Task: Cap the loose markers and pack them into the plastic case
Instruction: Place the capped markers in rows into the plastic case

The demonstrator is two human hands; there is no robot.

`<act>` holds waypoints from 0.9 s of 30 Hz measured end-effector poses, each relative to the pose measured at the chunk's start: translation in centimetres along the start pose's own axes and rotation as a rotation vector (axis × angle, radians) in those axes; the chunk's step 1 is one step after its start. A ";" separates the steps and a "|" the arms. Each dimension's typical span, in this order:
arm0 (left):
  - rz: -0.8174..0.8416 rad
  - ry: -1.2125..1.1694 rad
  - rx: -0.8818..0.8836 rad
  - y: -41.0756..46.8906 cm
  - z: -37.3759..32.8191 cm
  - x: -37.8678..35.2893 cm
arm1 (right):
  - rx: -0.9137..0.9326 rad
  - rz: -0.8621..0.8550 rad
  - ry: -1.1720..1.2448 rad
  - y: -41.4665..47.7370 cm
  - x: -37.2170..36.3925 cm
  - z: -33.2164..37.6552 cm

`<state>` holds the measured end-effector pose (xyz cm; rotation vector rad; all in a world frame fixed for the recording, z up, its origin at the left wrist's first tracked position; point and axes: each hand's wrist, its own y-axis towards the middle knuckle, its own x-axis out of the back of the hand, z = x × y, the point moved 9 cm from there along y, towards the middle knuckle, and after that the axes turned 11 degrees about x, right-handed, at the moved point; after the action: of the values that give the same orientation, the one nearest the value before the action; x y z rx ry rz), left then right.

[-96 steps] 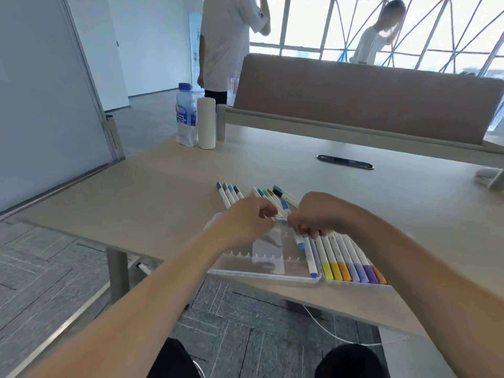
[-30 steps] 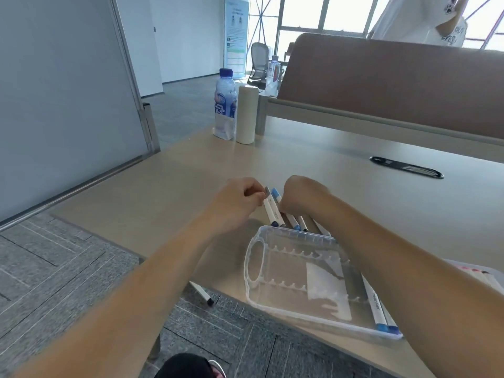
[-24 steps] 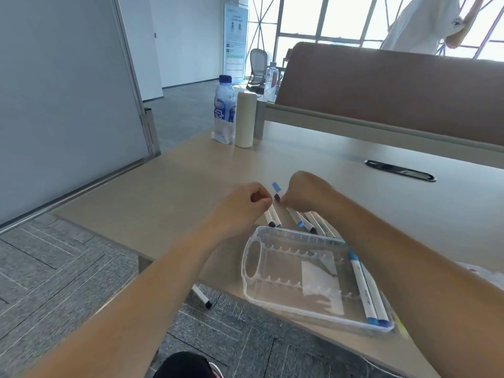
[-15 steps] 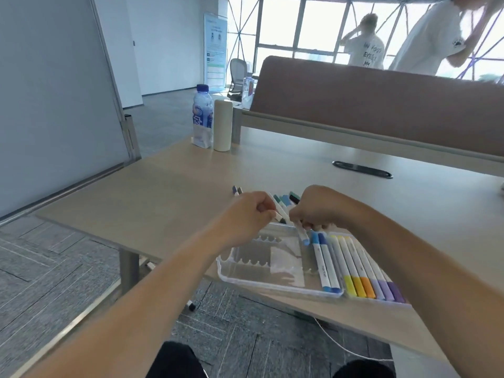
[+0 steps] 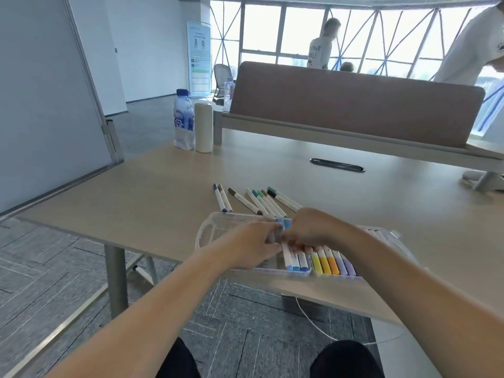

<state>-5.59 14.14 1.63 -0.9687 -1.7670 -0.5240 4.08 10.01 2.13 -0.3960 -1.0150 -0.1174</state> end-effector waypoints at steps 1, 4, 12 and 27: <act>0.019 0.030 -0.008 0.1 -0.1 -0.3 | 0.010 -0.009 -0.012 0.0 0.2 -0.2; 0.051 0.074 -0.015 0.6 -0.2 -1.0 | 0.034 -0.021 -0.054 0.0 0.8 -0.5; 0.047 0.132 -0.044 2.2 0.1 -1.6 | 0.047 0.003 -0.051 0.5 0.8 -1.4; 0.056 0.167 -0.041 1.6 -1.0 -0.7 | 0.044 0.043 -0.063 1.0 0.4 -1.4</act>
<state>-3.57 14.07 1.25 -0.9711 -1.5816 -0.5904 5.71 10.41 1.53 -0.3828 -1.0683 -0.0436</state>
